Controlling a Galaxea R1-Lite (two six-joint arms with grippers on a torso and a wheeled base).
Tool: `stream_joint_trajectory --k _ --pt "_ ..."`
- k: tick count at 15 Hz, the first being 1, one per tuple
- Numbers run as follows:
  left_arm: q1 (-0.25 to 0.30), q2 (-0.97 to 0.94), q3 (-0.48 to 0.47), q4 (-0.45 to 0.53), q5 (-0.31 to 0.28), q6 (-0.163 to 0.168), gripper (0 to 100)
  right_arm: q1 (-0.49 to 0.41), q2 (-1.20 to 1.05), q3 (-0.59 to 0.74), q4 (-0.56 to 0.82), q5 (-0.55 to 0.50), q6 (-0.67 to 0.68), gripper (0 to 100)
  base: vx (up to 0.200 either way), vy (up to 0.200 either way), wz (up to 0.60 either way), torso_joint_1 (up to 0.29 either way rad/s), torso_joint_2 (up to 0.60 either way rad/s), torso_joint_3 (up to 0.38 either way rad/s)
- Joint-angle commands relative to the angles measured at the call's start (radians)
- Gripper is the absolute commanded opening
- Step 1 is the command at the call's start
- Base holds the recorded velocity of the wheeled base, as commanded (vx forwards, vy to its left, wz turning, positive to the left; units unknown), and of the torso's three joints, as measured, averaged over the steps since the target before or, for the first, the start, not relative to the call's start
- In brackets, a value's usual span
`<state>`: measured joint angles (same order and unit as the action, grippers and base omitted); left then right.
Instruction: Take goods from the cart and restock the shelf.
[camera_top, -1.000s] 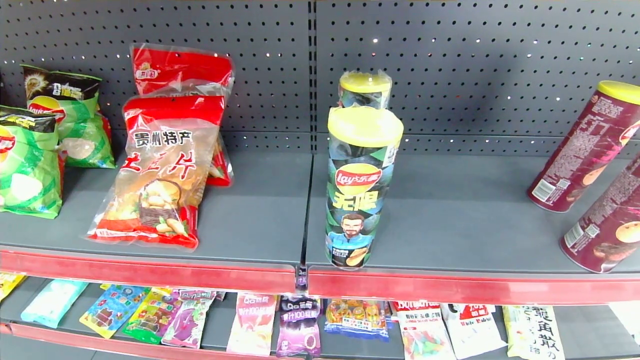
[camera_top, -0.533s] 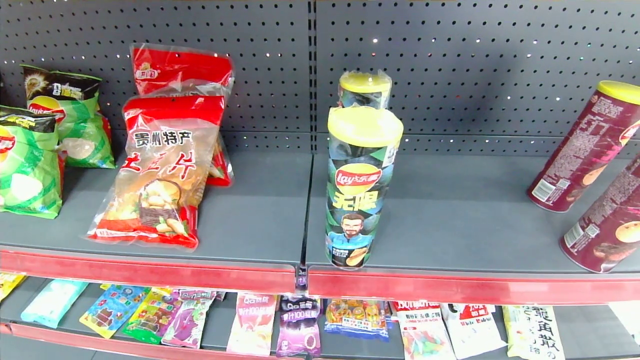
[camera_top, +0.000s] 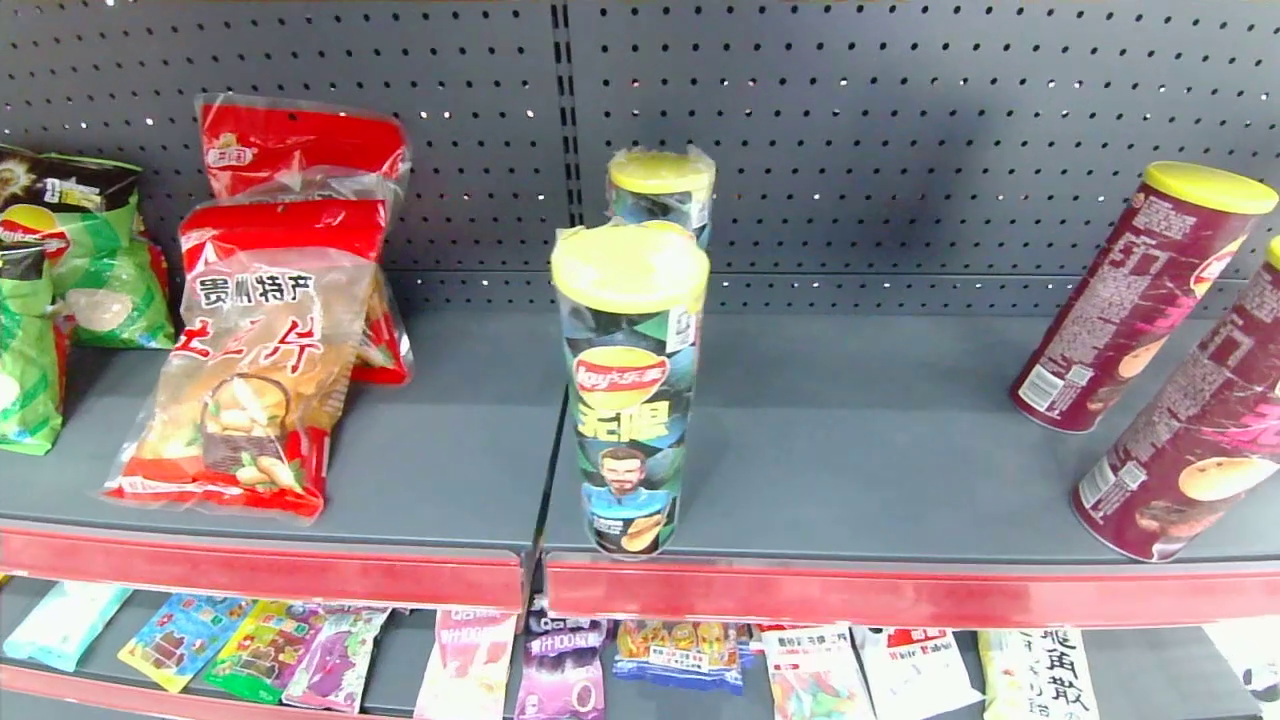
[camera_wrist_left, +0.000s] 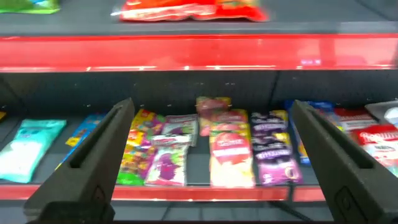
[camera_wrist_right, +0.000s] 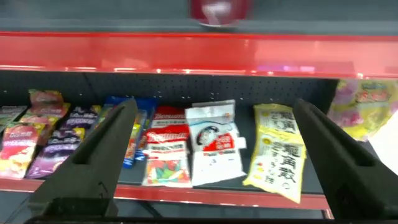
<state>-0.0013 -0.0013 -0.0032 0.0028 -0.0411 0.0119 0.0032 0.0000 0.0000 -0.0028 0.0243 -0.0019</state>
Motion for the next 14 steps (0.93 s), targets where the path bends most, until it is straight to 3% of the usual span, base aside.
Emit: stream_joint_trajectory --k 1,13,14 --pt "0.0 0.001 0.0 0.0 -0.002 0.0 100 0.0 0.002 0.0 0.0 0.0 0.0 100 0.0 -0.2 0.0 -0.002 0.0 0.002" --pt "0.0 0.001 0.0 0.0 -0.002 0.003 100 0.0 0.002 0.0 0.0 0.0 0.0 100 0.0 -0.2 0.0 0.004 0.0 0.003" --pt "0.0 0.001 0.0 0.0 -0.002 0.003 100 0.0 0.002 0.0 0.0 0.0 0.0 100 0.0 0.0 0.0 0.0 0.0 0.0"
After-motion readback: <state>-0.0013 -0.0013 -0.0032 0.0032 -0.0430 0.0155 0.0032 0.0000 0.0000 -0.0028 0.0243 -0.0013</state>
